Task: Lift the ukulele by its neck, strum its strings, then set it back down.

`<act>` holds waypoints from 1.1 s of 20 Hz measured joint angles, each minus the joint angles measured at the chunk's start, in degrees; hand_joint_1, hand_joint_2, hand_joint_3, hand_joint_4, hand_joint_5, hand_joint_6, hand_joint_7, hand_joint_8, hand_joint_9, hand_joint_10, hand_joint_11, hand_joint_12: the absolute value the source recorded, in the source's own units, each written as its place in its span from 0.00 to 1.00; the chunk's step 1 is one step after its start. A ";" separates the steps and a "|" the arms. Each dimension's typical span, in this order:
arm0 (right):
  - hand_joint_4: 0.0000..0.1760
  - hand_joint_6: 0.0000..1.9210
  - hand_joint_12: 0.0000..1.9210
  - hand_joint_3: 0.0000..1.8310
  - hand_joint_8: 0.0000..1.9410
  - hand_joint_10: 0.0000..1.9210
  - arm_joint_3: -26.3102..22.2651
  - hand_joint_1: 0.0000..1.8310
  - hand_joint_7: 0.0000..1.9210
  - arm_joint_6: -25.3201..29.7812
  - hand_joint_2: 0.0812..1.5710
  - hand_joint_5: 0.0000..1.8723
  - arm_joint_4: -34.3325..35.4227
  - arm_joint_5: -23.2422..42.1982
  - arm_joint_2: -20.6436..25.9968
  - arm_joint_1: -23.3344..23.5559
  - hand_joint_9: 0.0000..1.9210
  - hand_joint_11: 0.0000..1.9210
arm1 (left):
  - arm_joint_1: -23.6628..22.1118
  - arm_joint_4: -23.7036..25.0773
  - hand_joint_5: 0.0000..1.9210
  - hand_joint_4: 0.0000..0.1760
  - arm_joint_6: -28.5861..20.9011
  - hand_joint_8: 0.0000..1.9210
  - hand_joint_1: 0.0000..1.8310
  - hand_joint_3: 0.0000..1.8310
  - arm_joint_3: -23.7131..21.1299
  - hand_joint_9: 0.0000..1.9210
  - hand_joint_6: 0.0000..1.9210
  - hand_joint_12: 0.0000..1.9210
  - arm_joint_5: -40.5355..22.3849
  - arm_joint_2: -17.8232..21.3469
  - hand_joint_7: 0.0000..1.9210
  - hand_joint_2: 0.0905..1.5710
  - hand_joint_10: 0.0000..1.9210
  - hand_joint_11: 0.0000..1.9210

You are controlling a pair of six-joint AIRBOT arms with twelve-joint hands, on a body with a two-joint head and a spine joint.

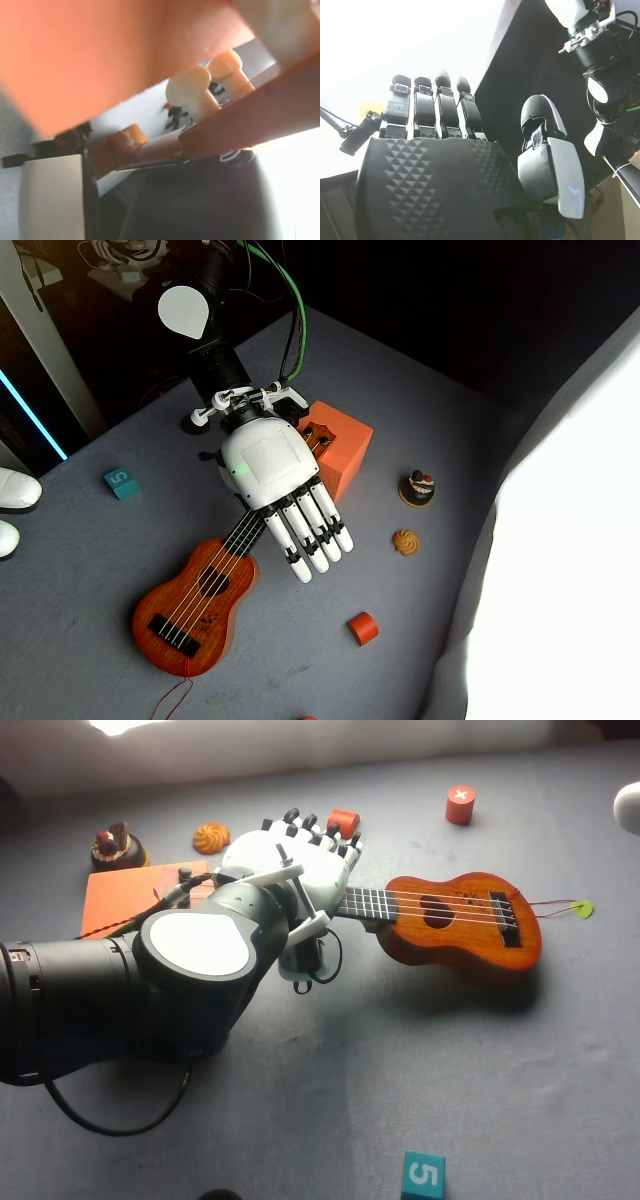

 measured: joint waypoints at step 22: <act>0.00 0.01 0.00 0.00 0.00 0.00 0.00 0.06 0.05 0.00 0.80 0.06 -0.02 0.02 0.00 0.00 0.02 0.00 | 0.11 0.24 0.16 0.00 -0.37 0.05 0.46 0.00 -0.35 0.24 0.01 0.71 0.39 -0.24 0.32 0.68 0.24 0.00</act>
